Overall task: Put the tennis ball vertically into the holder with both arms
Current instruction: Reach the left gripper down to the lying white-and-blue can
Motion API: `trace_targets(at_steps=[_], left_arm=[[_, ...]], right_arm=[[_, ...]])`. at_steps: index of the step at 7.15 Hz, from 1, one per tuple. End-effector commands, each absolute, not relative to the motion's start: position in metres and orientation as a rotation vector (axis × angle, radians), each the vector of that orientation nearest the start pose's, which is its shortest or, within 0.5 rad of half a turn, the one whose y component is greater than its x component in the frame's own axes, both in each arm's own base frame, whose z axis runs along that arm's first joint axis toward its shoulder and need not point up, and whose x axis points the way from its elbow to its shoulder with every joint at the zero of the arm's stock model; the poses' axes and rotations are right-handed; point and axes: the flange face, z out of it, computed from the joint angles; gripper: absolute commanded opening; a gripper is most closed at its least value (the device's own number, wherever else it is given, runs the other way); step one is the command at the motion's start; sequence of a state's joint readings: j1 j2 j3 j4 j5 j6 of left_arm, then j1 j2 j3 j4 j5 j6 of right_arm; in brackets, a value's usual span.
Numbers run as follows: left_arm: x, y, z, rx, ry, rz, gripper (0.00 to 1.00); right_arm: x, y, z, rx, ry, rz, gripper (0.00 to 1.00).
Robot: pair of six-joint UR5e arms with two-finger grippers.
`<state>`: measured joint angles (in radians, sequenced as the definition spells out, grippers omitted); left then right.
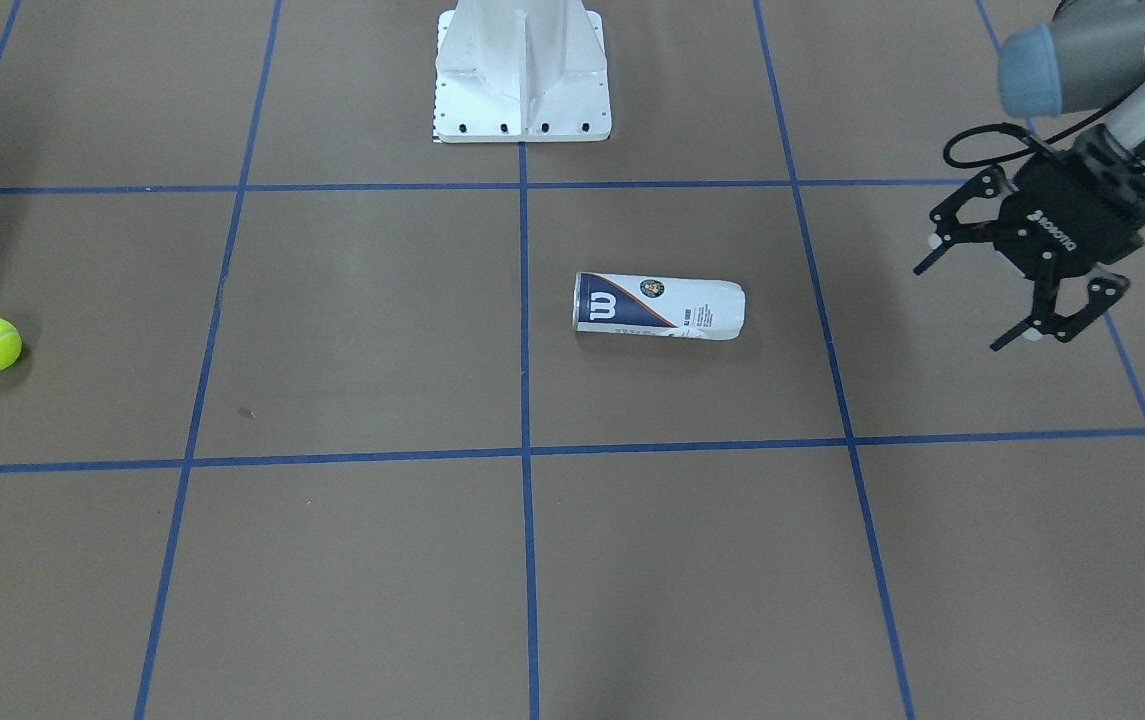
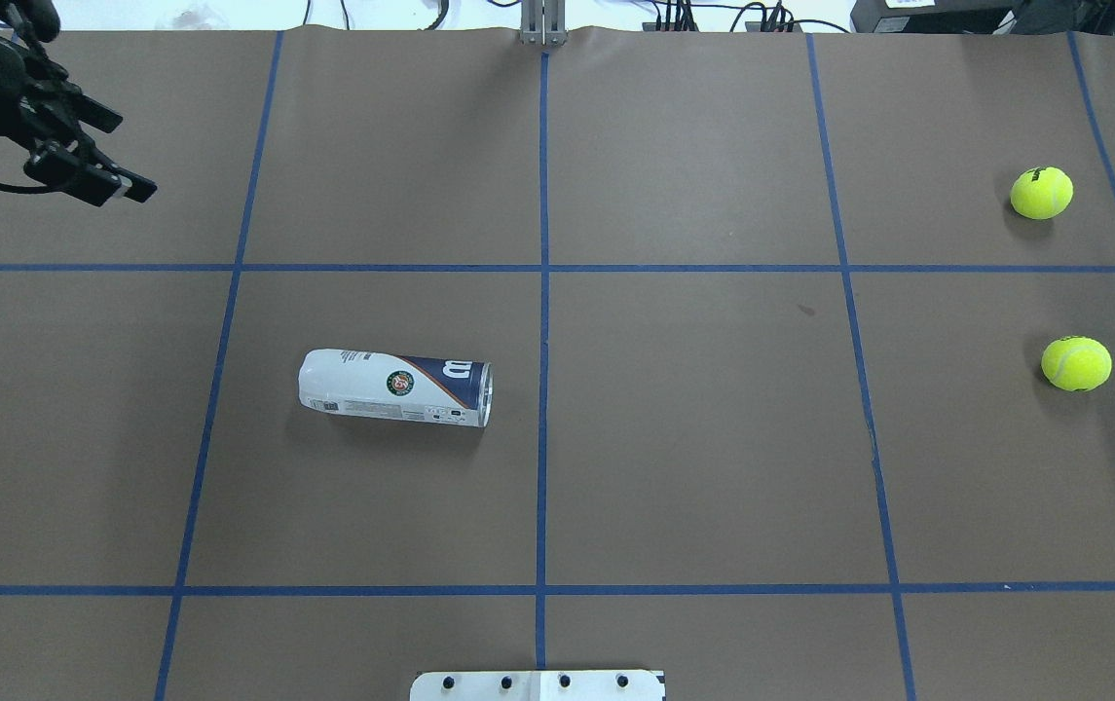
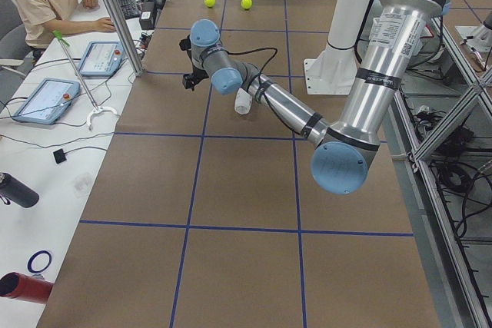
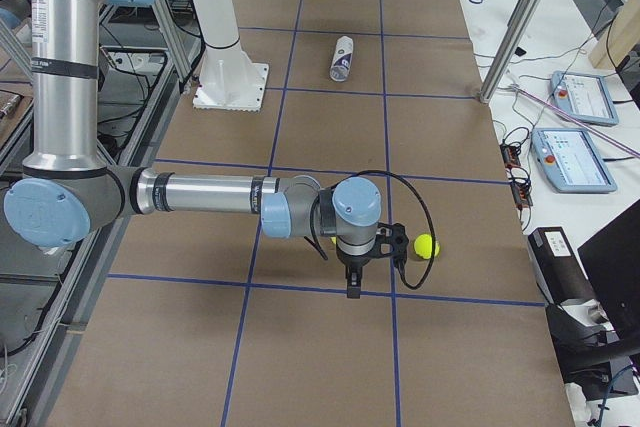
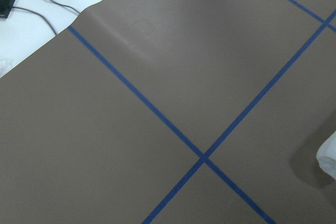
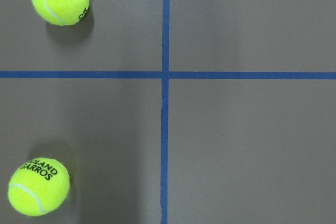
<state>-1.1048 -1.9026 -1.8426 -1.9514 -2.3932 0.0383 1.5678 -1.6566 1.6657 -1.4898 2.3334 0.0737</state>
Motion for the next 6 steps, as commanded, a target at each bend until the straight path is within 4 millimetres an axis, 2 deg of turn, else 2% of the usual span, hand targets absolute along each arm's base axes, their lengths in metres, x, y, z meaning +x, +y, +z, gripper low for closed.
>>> trace_targets(at_steps=[1, 3, 4, 6], left_arm=[[0.285, -0.509, 0.258, 0.835, 1.001, 1.090, 1.00], [0.323, -0.494, 0.214, 0.921, 1.020, 1.216, 1.00], [0.354, -0.478, 0.198, 0.963, 1.000, 1.274, 1.00], [0.414, -0.451, 0.193, 1.091, 0.778, 1.221, 0.99]], right_arm=[[0.063, -0.461, 0.647, 0.052, -0.764, 0.034, 0.99], [0.063, -0.461, 0.646, 0.055, -0.763, 0.033, 0.99], [0.063, -0.460, 0.647, 0.052, -0.766, 0.034, 0.99], [0.062, -0.456, 0.650, 0.043, -0.773, 0.037, 0.99]])
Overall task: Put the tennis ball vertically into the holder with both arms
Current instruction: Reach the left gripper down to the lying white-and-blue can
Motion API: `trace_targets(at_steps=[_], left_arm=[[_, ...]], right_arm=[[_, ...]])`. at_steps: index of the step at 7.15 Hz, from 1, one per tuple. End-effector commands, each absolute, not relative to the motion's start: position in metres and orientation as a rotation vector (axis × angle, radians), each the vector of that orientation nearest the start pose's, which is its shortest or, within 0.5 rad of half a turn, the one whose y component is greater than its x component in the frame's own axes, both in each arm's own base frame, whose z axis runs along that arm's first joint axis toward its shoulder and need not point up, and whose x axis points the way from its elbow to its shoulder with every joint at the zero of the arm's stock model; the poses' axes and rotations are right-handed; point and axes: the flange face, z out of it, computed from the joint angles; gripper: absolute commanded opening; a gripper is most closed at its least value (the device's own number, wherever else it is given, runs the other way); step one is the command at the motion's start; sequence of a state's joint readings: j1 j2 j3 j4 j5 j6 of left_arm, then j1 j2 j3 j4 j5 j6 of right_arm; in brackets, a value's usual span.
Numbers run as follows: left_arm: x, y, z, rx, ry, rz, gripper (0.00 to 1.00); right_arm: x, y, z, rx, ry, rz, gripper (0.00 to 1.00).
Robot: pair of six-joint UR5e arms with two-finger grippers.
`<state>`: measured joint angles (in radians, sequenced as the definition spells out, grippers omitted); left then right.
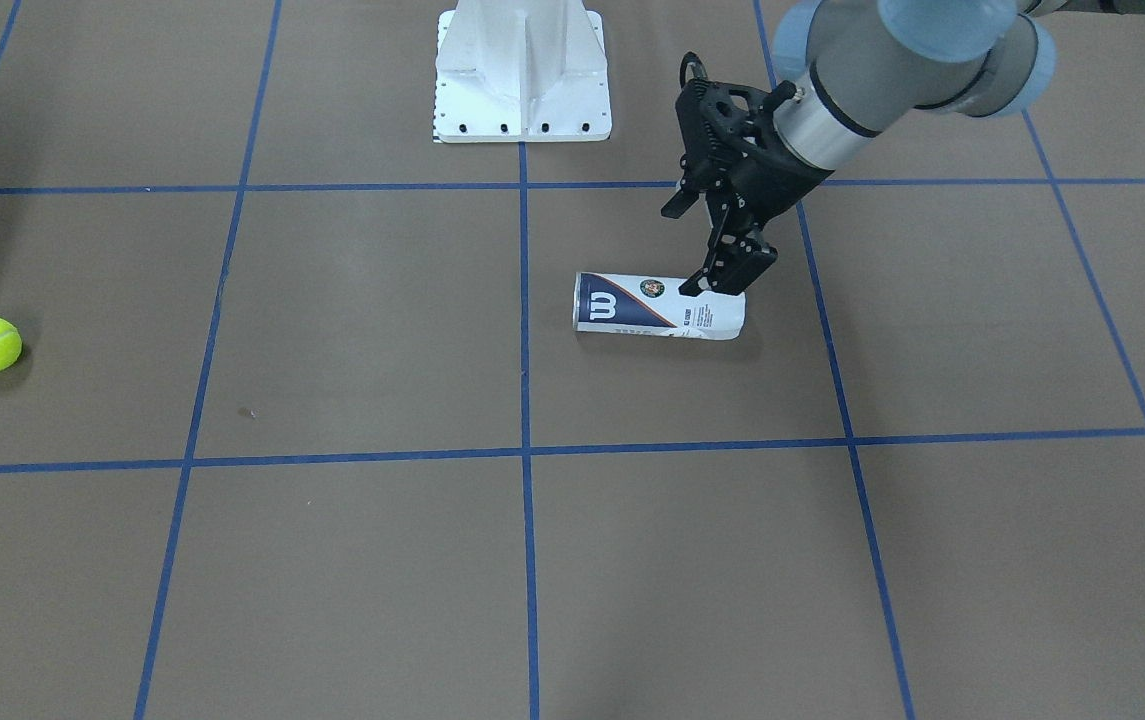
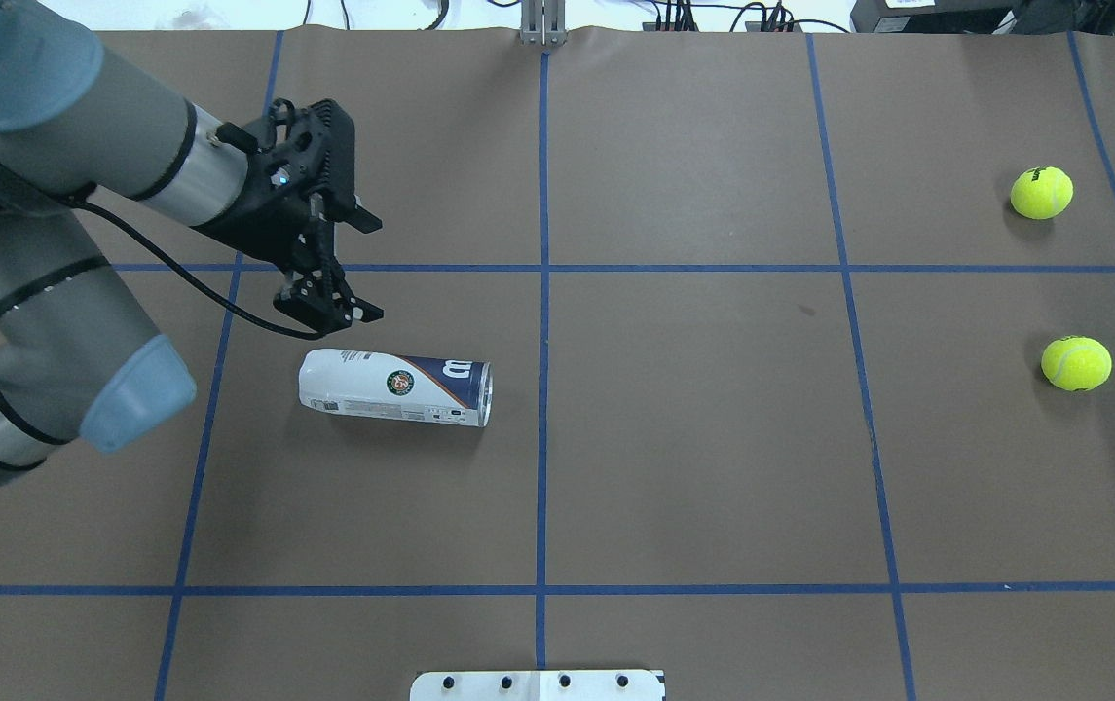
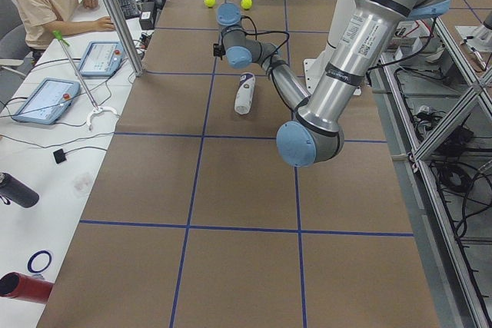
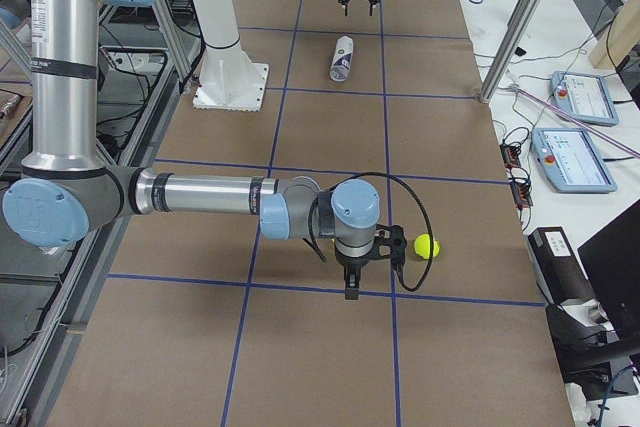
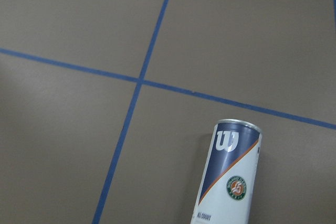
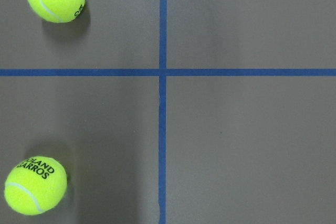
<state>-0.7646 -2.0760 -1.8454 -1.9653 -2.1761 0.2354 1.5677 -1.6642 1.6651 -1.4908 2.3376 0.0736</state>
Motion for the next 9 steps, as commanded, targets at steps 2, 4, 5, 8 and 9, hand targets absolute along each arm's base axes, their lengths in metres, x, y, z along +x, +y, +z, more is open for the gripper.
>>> trace_targets(at_steps=[2, 4, 5, 8, 9], left_arm=[[0.484, -0.388, 0.184, 1.077, 0.816, 1.240, 0.72], [0.483, -0.383, 0.179, 1.072, 0.851, 1.201, 0.99], [0.484, -0.384, 0.189, 1.058, 0.837, 1.204, 1.00], [0.482, -0.386, 0.221, 1.077, 0.750, 1.342, 1.00], [0.483, -0.387, 0.225, 1.081, 0.728, 1.377, 1.00]], right_arm=[[0.061, -0.450, 0.655, 0.031, -0.787, 0.042, 0.99], [0.061, -0.448, 0.657, 0.027, -0.787, 0.043, 0.99], [0.062, -0.446, 0.659, 0.022, -0.787, 0.047, 0.99], [0.062, -0.446, 0.659, 0.023, -0.785, 0.046, 0.99], [0.062, -0.445, 0.659, 0.023, -0.785, 0.046, 0.99]])
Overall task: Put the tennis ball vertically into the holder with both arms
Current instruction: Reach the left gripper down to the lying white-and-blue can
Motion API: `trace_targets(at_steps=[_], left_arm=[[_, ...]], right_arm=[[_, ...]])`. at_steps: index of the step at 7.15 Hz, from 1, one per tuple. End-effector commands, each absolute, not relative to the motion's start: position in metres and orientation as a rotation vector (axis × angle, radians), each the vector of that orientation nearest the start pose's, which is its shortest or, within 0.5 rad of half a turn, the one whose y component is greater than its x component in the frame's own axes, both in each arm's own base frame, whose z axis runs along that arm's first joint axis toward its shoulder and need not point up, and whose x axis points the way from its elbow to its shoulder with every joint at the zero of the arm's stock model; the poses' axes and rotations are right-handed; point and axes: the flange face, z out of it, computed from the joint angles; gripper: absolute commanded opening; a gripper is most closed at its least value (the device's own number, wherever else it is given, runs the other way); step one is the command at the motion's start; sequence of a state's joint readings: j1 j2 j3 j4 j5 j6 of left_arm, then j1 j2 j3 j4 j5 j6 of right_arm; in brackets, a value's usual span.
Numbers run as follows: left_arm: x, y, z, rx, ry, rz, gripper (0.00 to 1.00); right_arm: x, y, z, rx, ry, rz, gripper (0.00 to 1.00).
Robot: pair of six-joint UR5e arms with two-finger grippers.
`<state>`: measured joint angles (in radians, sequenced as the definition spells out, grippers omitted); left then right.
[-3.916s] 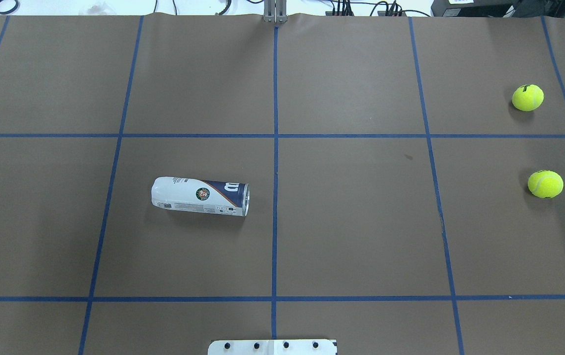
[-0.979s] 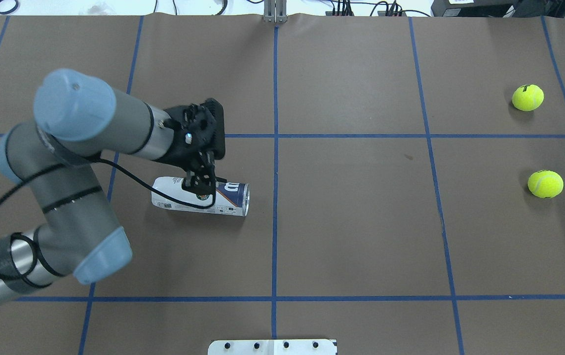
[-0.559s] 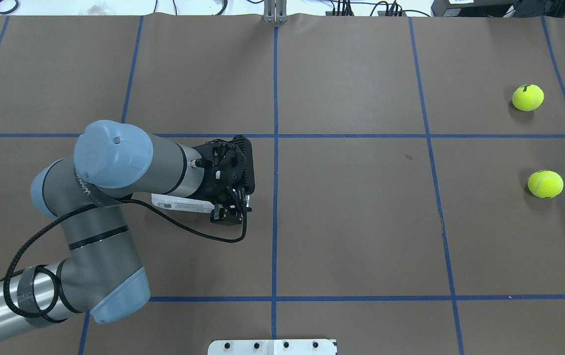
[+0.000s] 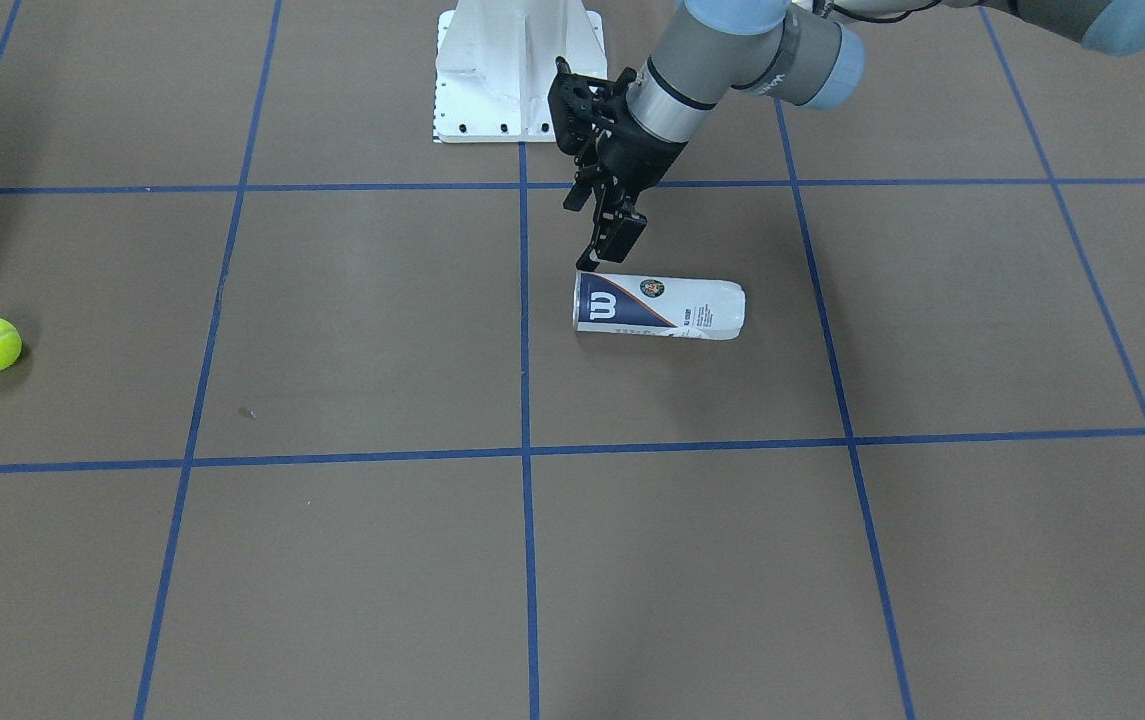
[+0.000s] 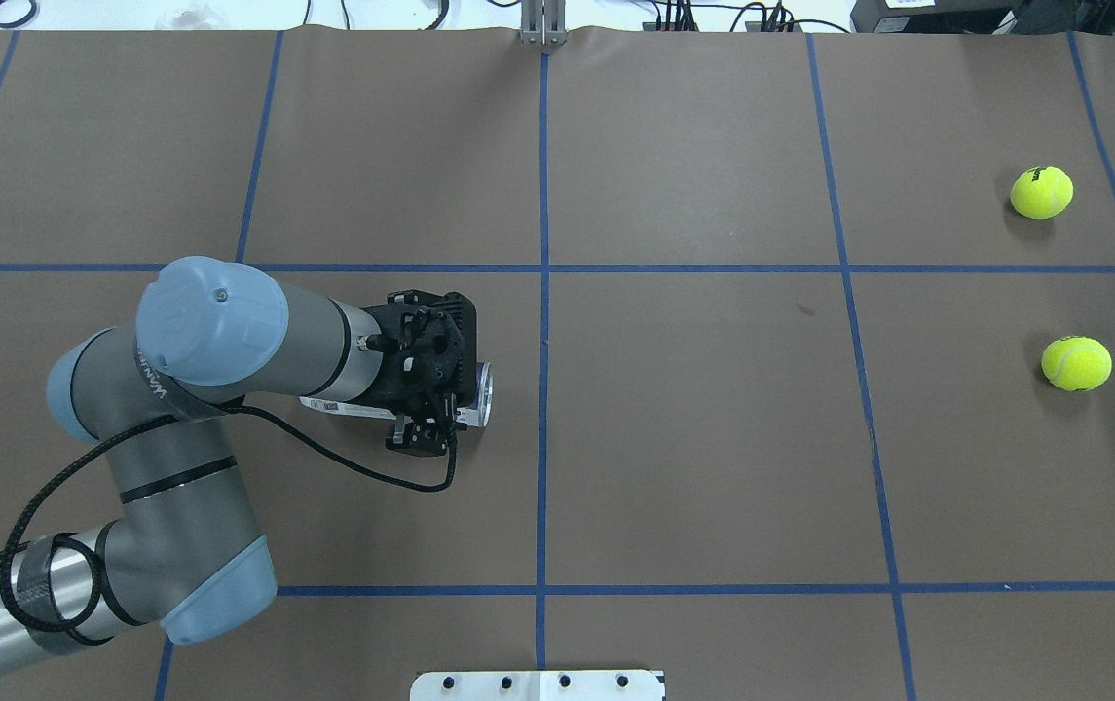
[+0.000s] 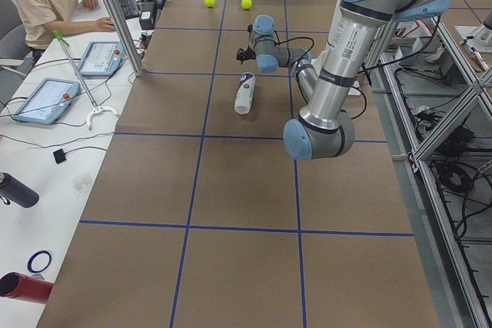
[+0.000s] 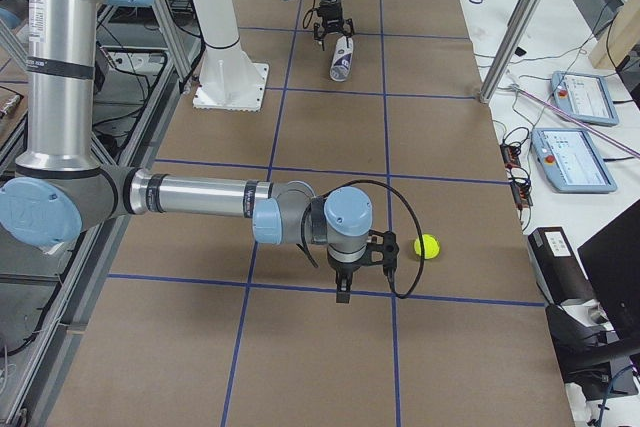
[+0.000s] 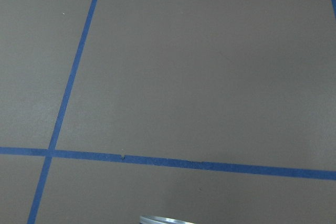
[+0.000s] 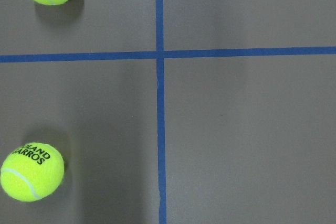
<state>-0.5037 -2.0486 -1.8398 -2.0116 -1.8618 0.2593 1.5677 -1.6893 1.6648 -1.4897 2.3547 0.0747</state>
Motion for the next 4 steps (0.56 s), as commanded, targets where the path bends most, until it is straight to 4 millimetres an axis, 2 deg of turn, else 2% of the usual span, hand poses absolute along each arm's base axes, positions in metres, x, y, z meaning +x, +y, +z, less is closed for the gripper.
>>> trace_targets(at_steps=[1, 4], left_arm=[[0.486, -0.389, 0.228, 1.048, 0.686, 1.434, 1.00], [0.503, -0.395, 0.217, 1.002, 0.671, 1.452, 1.00]], right_arm=[[0.062, -0.445, 0.660, 0.020, -0.785, 0.047, 0.99], [0.062, -0.441, 0.665, 0.013, -0.785, 0.051, 0.99]])
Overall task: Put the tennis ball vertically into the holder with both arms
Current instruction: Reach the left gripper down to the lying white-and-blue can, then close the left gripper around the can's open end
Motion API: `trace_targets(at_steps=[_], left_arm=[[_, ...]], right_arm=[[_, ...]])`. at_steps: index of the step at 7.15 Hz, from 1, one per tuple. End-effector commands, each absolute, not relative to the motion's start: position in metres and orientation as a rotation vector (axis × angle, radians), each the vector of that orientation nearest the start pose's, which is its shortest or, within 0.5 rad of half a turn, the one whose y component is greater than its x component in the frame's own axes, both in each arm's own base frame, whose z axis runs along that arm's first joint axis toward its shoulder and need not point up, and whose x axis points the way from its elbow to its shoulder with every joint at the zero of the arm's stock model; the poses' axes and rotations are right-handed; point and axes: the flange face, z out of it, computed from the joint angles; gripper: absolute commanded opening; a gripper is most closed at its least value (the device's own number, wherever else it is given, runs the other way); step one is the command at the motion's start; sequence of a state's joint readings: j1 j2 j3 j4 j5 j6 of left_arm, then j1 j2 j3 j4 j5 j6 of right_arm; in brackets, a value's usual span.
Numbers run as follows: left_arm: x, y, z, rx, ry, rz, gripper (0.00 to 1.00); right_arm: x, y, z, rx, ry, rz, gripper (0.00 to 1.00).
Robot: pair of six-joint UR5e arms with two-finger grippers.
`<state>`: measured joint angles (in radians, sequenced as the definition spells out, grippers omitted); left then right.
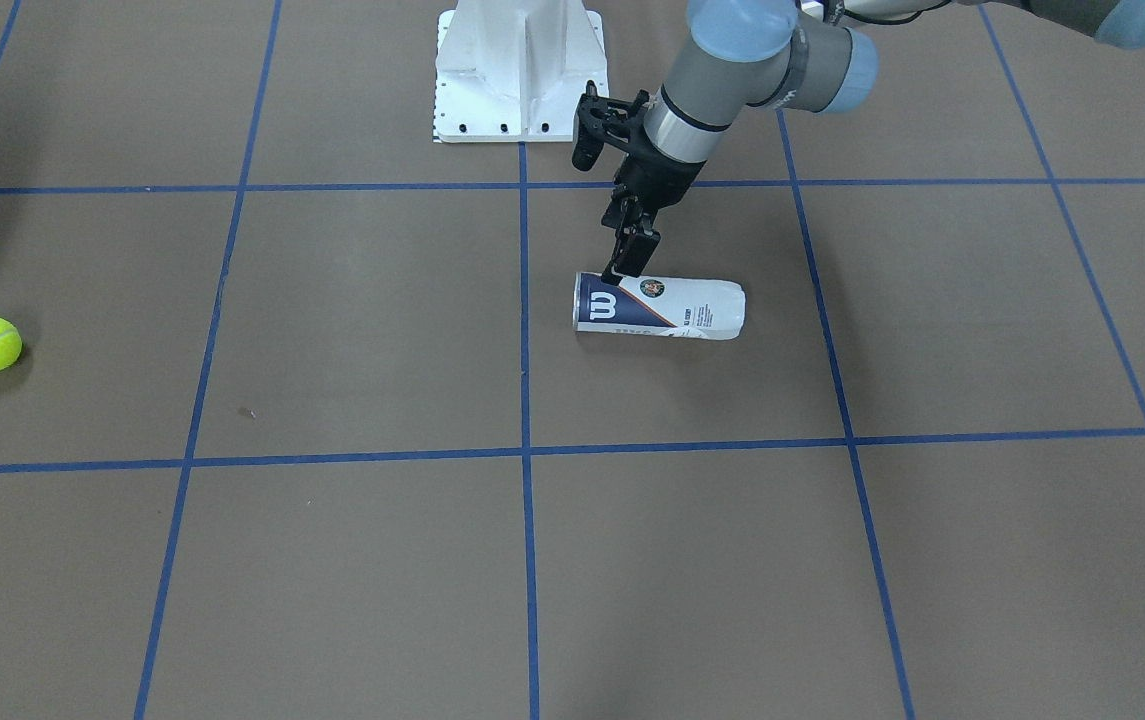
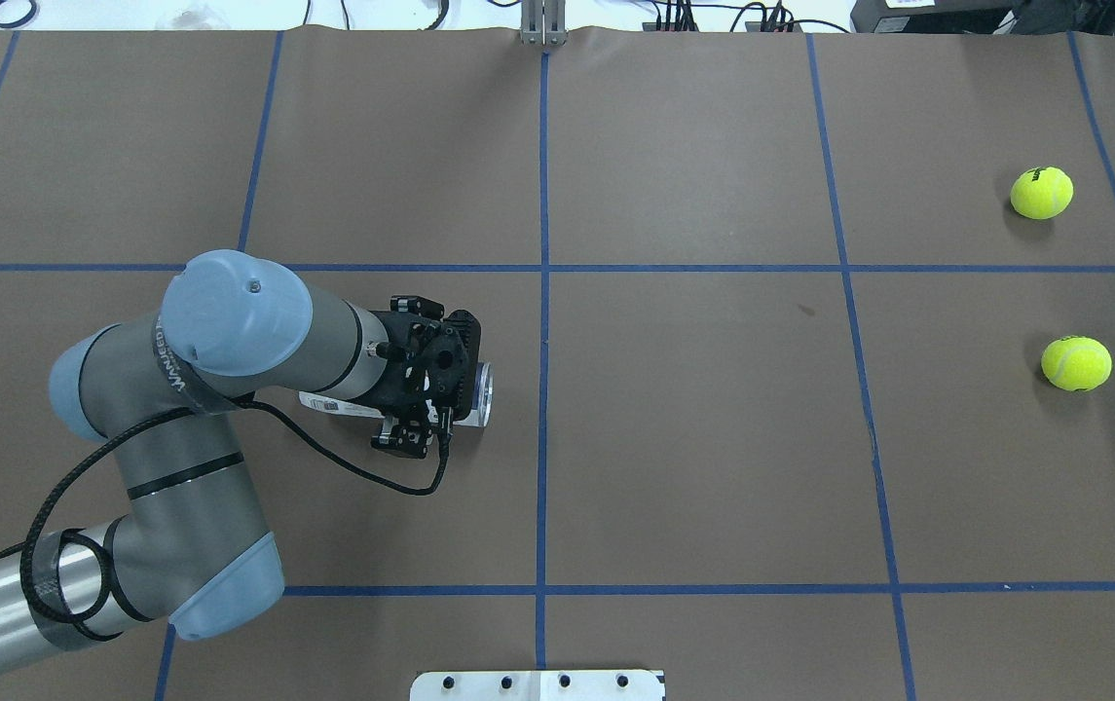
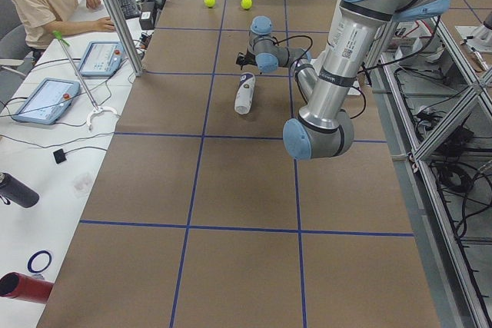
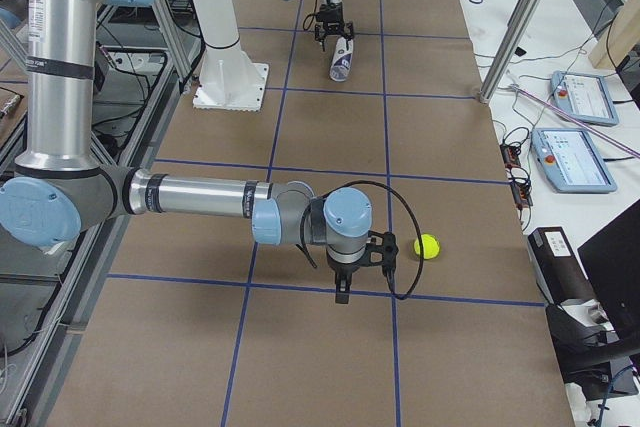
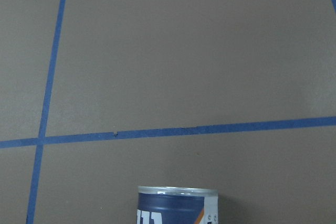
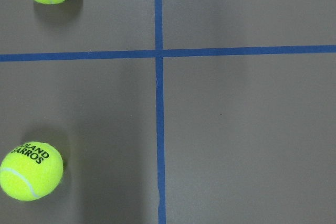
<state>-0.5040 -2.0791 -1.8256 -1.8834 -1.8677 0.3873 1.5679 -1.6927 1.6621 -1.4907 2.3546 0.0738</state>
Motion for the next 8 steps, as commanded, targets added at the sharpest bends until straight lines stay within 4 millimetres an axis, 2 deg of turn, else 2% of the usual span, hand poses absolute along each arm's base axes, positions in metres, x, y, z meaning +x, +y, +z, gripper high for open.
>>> trace_targets(at_steps=[1, 2, 3, 8], left_arm=[[0.520, -0.405, 0.204, 0.997, 0.675, 1.440, 1.00], [0.537, -0.415, 0.201, 0.969, 0.683, 1.414, 1.00], [0.545, -0.418, 0.204, 0.955, 0.683, 1.412, 1.00], [0.567, -0.427, 0.239, 0.873, 0.675, 1.391, 1.00]], right_arm=[[0.062, -0.441, 0.665, 0.011, -0.785, 0.050, 0.99], [0.062, -0.440, 0.668, 0.006, -0.785, 0.052, 0.99], [0.062, -0.440, 0.668, 0.005, -0.785, 0.052, 0.99], [0.062, -0.439, 0.668, 0.005, -0.785, 0.052, 0.99]])
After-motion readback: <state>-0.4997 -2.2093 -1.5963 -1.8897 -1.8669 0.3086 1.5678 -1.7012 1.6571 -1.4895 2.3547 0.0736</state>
